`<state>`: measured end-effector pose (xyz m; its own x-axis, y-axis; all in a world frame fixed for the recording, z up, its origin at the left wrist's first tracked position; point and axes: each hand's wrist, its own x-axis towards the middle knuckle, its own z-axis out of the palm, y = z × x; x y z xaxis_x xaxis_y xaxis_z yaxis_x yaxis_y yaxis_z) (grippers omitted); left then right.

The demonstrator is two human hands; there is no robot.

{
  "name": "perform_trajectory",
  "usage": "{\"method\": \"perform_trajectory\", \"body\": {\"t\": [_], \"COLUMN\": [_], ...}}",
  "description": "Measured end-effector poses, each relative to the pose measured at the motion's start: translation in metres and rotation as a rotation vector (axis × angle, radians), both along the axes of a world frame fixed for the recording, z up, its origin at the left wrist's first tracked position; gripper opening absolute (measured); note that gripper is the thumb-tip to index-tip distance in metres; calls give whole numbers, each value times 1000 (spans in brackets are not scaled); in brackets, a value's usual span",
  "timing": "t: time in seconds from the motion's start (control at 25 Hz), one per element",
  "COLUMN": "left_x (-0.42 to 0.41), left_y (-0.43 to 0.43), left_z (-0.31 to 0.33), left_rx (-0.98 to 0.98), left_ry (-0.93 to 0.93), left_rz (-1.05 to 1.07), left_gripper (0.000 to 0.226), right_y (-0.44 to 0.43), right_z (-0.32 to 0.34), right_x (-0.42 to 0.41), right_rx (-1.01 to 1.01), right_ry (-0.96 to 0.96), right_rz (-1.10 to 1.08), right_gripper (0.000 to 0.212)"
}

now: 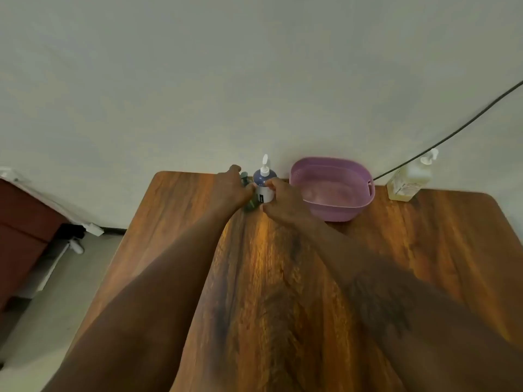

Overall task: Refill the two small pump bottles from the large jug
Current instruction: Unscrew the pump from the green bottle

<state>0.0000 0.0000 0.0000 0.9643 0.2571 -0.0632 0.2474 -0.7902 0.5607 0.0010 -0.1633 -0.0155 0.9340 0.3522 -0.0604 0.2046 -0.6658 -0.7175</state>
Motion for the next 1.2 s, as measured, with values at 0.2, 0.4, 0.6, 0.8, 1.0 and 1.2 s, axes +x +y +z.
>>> {"method": "perform_trajectory", "body": {"t": [0.2,0.4,0.6,0.8,1.0,1.2], "left_x": [15,14,-3,-31,-73,-116], "left_y": [7,9,1,-9,-33,-73], "left_z": [-9,-15,-10,13,45,48], "left_rx": [86,24,-63,-148,-201,-277], "left_ry": [-88,-102,-101,-183,-189,-235], "left_rz": [19,60,54,-21,-40,-59], "left_gripper": [33,14,13,15,14,12], "right_y": [12,18,19,8,-16,-42], "right_z": [-9,-15,-15,-8,-7,-29], "right_x": [14,17,9,-14,-49,-85], "right_rx": [-8,-25,-16,121,255,280], "right_ry": [21,21,50,56,-23,-124], "right_rz": [-39,-39,-49,-34,-64,-168], "right_gripper": [67,67,72,55,44,44]}}
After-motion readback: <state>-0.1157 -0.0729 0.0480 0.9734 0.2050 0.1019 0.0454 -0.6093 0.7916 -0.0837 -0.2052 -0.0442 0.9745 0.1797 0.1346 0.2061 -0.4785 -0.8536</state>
